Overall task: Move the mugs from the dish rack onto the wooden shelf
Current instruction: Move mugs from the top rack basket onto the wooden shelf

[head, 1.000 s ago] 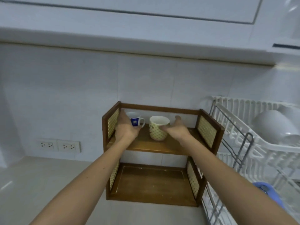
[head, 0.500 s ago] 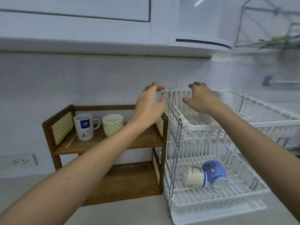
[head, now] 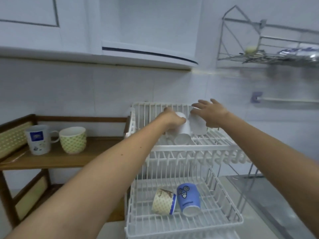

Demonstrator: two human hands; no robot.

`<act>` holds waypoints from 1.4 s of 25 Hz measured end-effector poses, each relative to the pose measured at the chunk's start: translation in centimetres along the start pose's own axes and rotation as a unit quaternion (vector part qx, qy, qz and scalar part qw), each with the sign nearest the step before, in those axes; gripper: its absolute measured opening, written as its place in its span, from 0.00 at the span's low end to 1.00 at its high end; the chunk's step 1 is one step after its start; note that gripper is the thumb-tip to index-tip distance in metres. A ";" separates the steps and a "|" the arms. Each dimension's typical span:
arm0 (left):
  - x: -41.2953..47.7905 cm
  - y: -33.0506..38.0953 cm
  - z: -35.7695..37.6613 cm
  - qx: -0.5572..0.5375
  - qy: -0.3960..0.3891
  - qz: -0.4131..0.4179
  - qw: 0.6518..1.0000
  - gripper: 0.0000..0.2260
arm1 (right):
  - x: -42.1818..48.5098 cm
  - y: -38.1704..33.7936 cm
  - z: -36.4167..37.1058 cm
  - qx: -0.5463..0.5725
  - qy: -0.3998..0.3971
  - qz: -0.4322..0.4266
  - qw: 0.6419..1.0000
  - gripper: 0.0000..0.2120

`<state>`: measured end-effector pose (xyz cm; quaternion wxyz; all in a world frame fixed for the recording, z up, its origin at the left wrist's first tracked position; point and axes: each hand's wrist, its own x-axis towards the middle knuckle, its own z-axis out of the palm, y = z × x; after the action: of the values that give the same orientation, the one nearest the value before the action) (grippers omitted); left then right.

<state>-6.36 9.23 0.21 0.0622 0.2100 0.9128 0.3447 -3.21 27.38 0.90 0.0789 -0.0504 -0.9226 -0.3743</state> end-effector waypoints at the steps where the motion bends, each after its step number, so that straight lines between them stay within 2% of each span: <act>1: 0.5 0.5 0.5 -0.006 -0.008 -0.029 1.000 0.40 | 0.5 0.1 0.4 -0.043 0.004 -0.025 0.999 0.36; 4: 1.6 1.1 1.6 -0.047 -0.031 -0.105 0.993 0.48 | 1.8 -0.1 1.4 -0.134 0.009 -0.075 0.988 0.36; 7: 2.4 1.0 2.5 -0.071 -0.041 -0.136 0.987 0.54 | 2.7 -0.7 2.1 -0.190 0.009 -0.097 0.977 0.31; 12: 2.8 0.7 2.8 -0.103 -0.008 -0.152 0.983 0.50 | 3.3 -0.5 2.4 -0.243 0.026 -0.123 0.962 0.27; 15: 2.7 0.3 2.9 -0.136 0.001 -0.145 0.980 0.47 | 3.2 0.0 2.5 -0.245 0.047 -0.107 0.962 0.26; 17: 2.6 0.1 2.5 -0.144 0.024 -0.108 0.983 0.45 | 2.4 0.7 2.5 -0.207 0.052 -0.066 0.975 0.27; 20: 1.8 -0.4 0.0 -0.137 0.078 -0.027 0.987 0.39 | 0.0 1.8 2.2 -0.089 0.058 0.015 0.994 0.37; 22: 0.5 -1.2 -2.5 -0.158 0.098 0.022 0.982 0.38 | -1.8 1.7 1.9 0.048 0.083 0.077 0.992 0.39; 23: -0.4 -1.8 -3.7 -0.181 0.102 0.045 0.977 0.38 | -2.6 1.3 1.5 0.138 0.098 0.108 0.980 0.38; 25: -2.6 -3.6 -5.7 -0.226 0.109 0.079 0.965 0.40 | -4.2 -0.6 0.3 0.326 0.132 0.154 0.923 0.38; 28: -5.9 -7.3 -7.9 -0.292 0.133 0.122 0.939 0.40 | -6.2 -4.7 -3.5 0.539 0.192 0.177 0.801 0.37; 30: -8.0 -10.5 -9.4 -0.352 0.168 0.151 0.908 0.39 | -6.9 -7.8 -7.1 0.659 0.222 0.154 0.702 0.36; 32: -10.2 -14.2 -10.9 -0.367 0.211 0.170 0.890 0.41 | -7.4 -11.1 -10.6 0.745 0.243 0.107 0.612 0.37; 33: -11.3 -16.2 -11.6 -0.358 0.230 0.174 0.888 0.43 | -7.6 -13.0 -12.3 0.773 0.241 0.086 0.581 0.37; 35: -13.5 -20.6 -13.0 -0.311 0.265 0.162 0.898 0.43 | -7.9 -17.5 -15.0 0.804 0.215 0.049 0.552 0.38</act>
<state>-4.53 -18.24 -3.87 -0.1769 0.2256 0.6949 0.6595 3.46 4.14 -1.89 0.3003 0.0708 -0.7910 0.5283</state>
